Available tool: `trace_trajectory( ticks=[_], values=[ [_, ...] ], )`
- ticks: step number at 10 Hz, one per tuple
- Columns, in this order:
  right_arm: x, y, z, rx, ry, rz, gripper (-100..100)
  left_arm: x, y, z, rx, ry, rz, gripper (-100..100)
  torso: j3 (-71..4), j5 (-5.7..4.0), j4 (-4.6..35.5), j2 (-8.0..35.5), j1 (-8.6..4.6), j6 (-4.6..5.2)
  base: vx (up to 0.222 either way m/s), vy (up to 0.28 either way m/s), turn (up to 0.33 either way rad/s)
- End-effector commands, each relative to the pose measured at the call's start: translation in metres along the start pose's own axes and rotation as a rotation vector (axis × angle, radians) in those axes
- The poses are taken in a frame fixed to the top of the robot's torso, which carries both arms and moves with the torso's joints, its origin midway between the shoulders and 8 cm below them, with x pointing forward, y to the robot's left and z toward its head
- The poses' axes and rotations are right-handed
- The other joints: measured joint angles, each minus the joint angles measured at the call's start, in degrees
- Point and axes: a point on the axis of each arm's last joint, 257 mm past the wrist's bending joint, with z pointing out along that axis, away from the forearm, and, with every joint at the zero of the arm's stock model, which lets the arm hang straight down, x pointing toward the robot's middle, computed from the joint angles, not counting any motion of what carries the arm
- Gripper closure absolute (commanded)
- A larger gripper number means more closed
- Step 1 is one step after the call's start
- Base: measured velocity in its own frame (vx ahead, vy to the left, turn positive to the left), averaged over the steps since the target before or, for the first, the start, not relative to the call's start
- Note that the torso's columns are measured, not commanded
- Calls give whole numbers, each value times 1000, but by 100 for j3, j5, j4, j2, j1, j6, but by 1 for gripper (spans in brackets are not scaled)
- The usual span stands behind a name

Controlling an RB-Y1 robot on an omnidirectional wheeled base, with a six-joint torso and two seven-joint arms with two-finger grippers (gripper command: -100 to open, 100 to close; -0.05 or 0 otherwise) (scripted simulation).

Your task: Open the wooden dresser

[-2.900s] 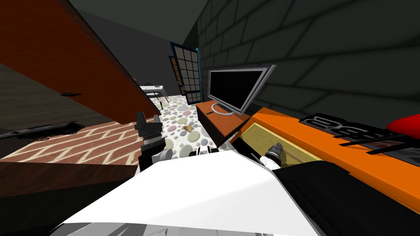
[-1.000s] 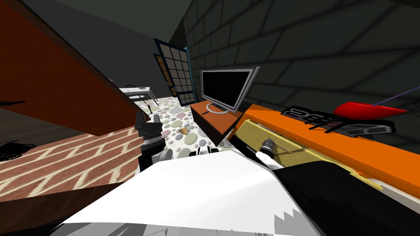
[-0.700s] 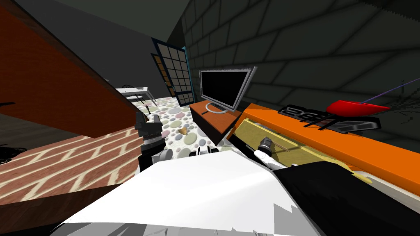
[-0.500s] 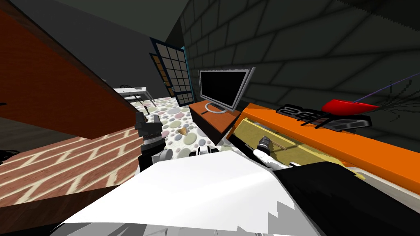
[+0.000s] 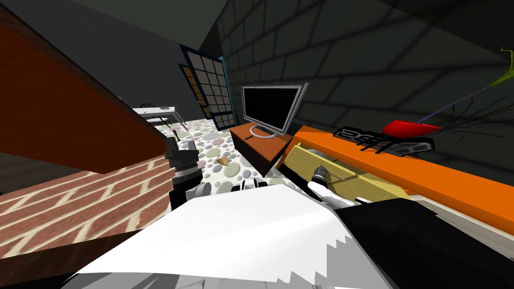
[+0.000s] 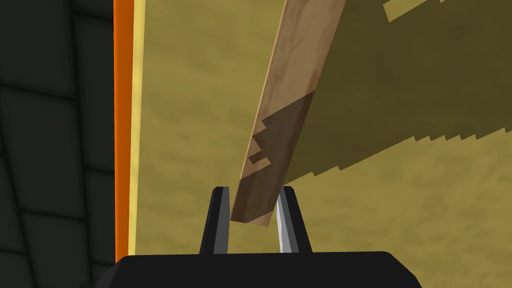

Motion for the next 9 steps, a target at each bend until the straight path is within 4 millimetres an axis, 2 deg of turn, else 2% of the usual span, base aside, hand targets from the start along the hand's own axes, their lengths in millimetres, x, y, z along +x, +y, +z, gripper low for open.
trace_trajectory(
  ticks=[1, 4, 5, 6, 9],
  values=[
    [-3, 2, -4, -4, -9, -5, 100, 0, 0, 0, 0, 0, 0, 0, -3, 5, 0, -3, -4, 5, -44, 90, -42],
    [-6, 5, -8, -9, -21, -9, 100, 0, 0, 0, 0, 0, 0, 0, 10, -10, -2, 11, 19, 0, -88, 161, -39],
    [-1, 0, -4, 1, -11, -9, 100, 0, 0, 0, 0, 0, 0, 0, 6, -10, -1, 6, 2, -5, -60, 81, -19],
    [-13, -11, 5, 1, -32, -9, -100, 0, 0, 0, 0, 0, 0, 0, -8, 6, 2, -11, -30, 0, -17, 43, -140],
    [-29, -32, 21, 10, -63, -9, -100, 0, 0, 0, 0, 0, 0, 0, 0, 29, 10, 7, 14, 10, 2, 37, -140]
  ],
)
